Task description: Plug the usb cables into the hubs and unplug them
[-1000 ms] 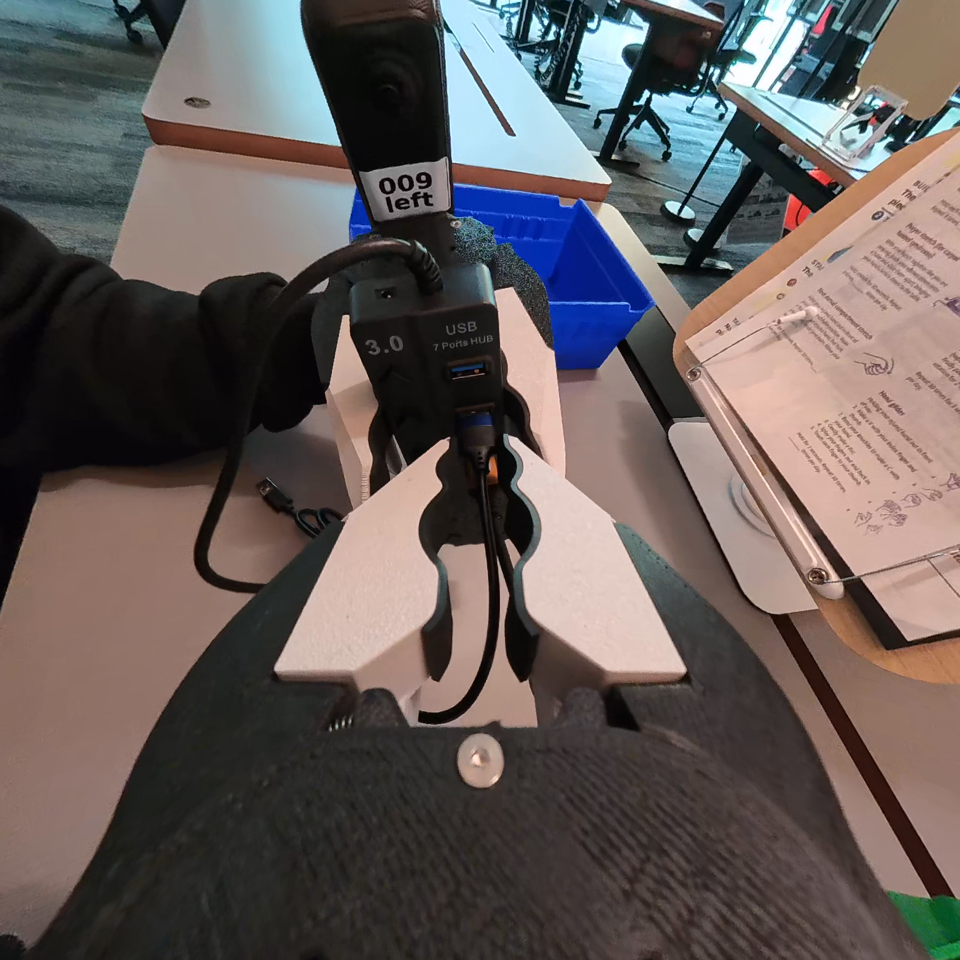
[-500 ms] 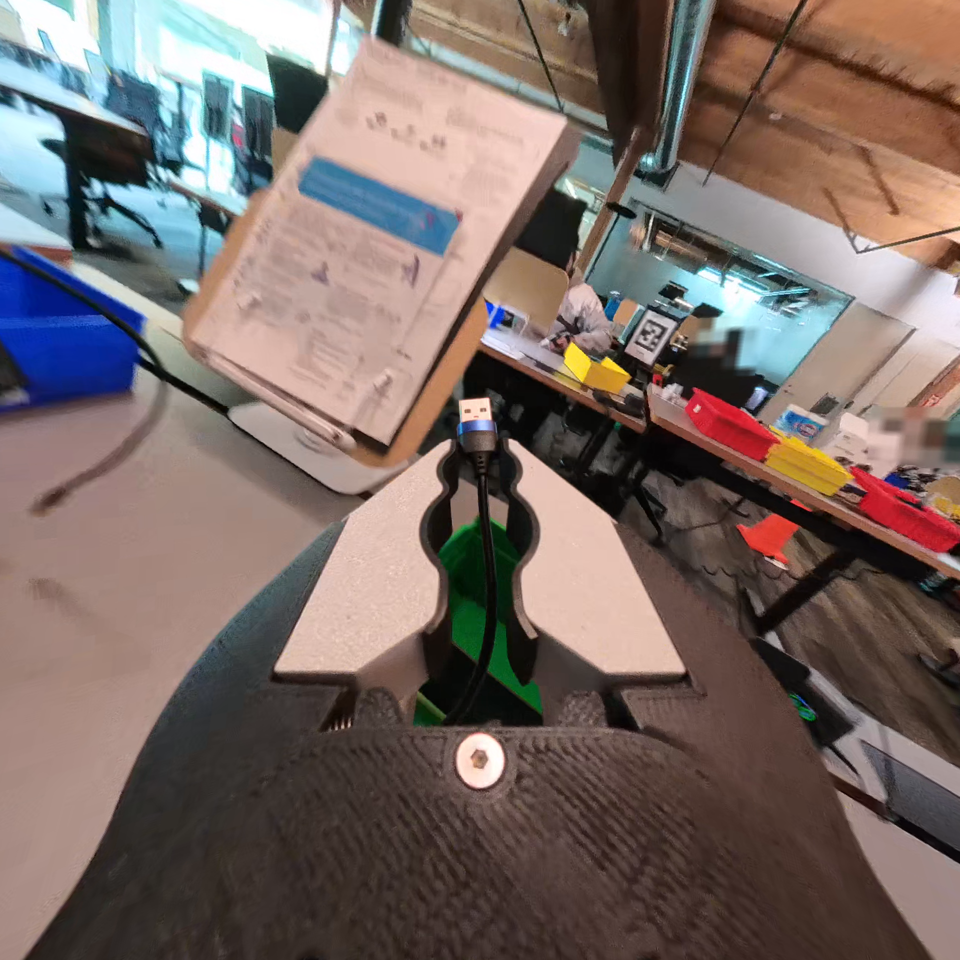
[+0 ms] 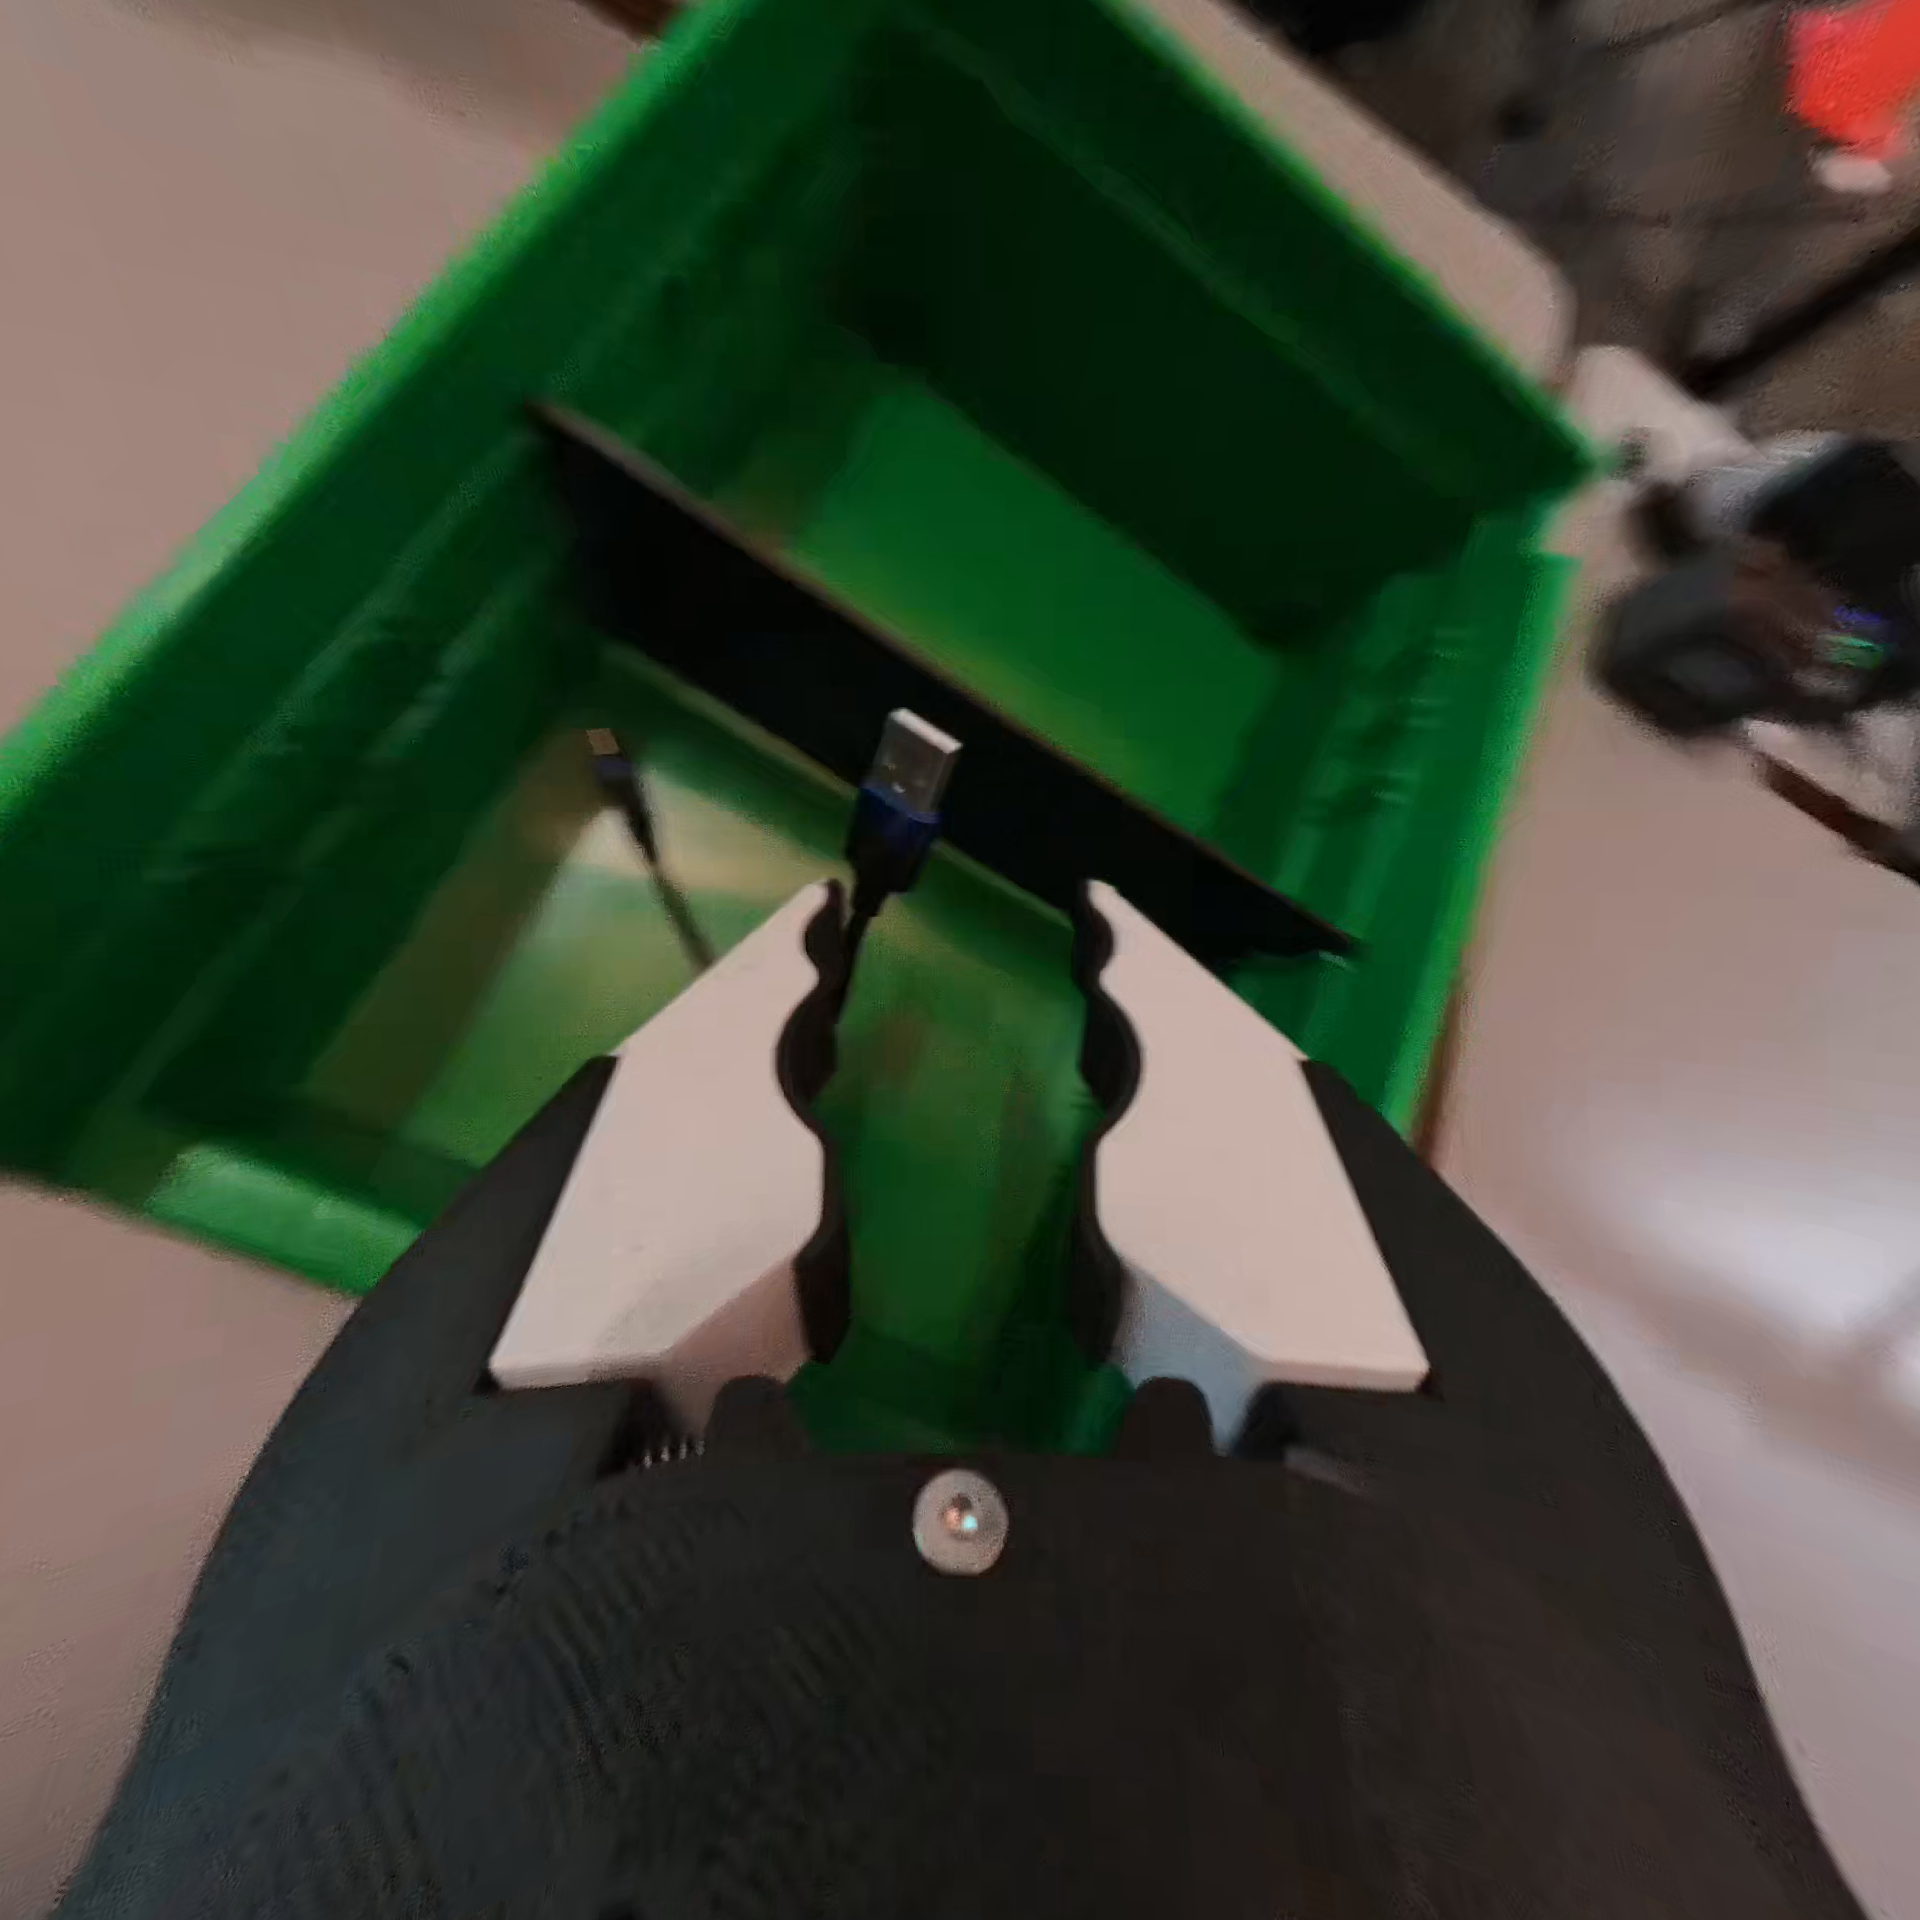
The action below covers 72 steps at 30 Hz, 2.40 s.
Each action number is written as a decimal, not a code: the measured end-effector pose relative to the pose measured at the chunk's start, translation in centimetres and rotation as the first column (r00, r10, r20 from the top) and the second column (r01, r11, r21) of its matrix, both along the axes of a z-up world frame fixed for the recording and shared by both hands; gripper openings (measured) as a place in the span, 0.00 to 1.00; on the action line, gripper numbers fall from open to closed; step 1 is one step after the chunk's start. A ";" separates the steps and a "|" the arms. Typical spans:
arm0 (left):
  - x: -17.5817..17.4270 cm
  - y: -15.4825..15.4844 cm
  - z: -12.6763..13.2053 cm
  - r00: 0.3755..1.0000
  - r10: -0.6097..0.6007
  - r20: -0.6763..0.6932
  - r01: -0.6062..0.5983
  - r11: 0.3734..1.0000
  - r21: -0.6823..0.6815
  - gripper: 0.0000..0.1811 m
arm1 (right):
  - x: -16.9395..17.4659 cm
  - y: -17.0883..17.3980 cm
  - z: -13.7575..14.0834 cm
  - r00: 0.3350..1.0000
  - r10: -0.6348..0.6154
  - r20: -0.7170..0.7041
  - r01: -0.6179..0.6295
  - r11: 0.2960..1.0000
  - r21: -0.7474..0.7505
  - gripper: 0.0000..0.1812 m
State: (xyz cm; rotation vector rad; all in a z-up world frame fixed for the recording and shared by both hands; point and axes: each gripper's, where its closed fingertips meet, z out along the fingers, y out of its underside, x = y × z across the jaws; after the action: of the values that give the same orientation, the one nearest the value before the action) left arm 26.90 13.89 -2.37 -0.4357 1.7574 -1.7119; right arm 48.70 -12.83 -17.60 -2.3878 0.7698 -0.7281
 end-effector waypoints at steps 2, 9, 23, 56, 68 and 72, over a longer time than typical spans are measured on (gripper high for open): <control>0.1 0.1 -0.1 1.000 0.003 0.000 -0.003 1.000 -0.003 0.34 | 0.6 -0.4 2.2 0.994 -0.050 0.095 0.048 0.999 0.024 0.30; -0.3 -0.8 0.1 0.999 -0.048 0.019 0.049 0.999 -0.020 0.34 | -11.0 15.4 13.6 0.758 0.531 0.380 -0.652 0.638 0.410 0.30; -2.1 -3.9 -0.9 0.979 -0.201 0.046 0.197 0.977 0.080 0.34 | -24.3 27.1 13.2 0.374 0.840 0.392 -0.862 0.159 0.481 0.14; -0.3 -4.8 -2.5 0.996 -0.094 -0.001 0.092 0.978 0.189 0.34 | -24.0 25.0 15.1 0.419 0.804 0.422 -0.894 0.285 0.345 0.19; -0.6 -6.0 -3.6 0.992 -0.128 0.022 0.118 0.959 0.259 0.33 | -27.2 27.3 15.0 0.310 0.827 0.469 -0.944 0.210 0.255 0.29; -1.2 -5.7 -2.8 0.986 -0.167 0.027 0.160 0.972 0.171 0.35 | -27.8 27.3 16.2 0.313 0.803 0.507 -0.940 0.185 0.286 0.28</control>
State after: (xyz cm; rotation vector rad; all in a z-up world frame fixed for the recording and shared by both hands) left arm 25.66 8.18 -5.12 -0.1839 1.9344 -1.6529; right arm 20.91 14.48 -1.41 -1.6626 -0.5627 -0.1887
